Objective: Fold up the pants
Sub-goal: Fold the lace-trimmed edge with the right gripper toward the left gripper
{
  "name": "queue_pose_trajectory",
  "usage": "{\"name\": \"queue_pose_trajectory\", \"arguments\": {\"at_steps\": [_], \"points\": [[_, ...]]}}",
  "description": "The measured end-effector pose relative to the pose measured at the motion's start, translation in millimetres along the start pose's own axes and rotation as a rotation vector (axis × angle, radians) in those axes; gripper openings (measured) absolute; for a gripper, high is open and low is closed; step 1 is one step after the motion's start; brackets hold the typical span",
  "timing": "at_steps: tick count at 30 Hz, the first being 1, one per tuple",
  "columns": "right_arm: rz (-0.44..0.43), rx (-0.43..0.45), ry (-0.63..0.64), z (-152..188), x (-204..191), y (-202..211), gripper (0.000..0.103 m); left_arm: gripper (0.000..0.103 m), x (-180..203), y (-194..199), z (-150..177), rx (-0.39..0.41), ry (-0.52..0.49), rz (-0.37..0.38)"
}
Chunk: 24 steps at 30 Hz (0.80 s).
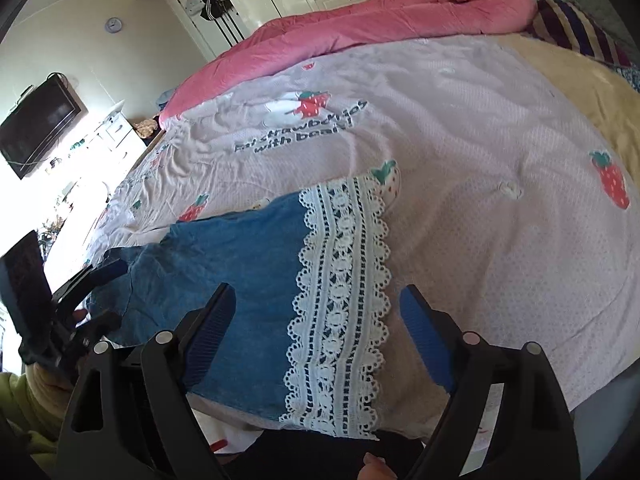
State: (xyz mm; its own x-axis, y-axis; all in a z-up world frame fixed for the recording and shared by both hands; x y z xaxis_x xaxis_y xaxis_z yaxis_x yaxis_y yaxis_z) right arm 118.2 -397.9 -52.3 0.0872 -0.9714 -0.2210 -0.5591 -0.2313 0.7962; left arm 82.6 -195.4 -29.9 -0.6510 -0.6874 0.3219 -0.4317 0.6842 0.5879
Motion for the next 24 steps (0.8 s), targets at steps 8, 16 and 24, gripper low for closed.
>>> {"name": "queue_pose_trajectory", "arguments": {"at_steps": [8,16,24], "points": [[-0.064,-0.037,-0.019,-17.3,2.0,-30.9,0.083,0.09,61.0,-39.2,17.9,-0.086,-0.105,0.076],[-0.066,-0.067,0.027,-38.8,4.4,-62.3,0.083,0.09,96.6,-84.3,22.7,-0.143,-0.173,0.142],[-0.132,-0.059,0.098,-32.4,-16.9,-57.3,0.083,0.09,104.6,-117.7,23.0,-0.177,-0.166,0.157]]}}
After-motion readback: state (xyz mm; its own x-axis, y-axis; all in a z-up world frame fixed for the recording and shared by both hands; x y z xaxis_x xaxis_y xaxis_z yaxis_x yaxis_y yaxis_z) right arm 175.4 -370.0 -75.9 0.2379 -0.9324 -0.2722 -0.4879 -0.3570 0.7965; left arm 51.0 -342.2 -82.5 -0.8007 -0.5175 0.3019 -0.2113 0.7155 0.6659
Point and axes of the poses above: each gripper's, at about its wrist camera, not at the fingertips, and y roughly against the way its jaws point, x to its right, z to its underside, the point moved 8 cm from there along -y, roughly the way its jaws point, and after that the axes turned 14 degrees about z, right-handed, at the moved point
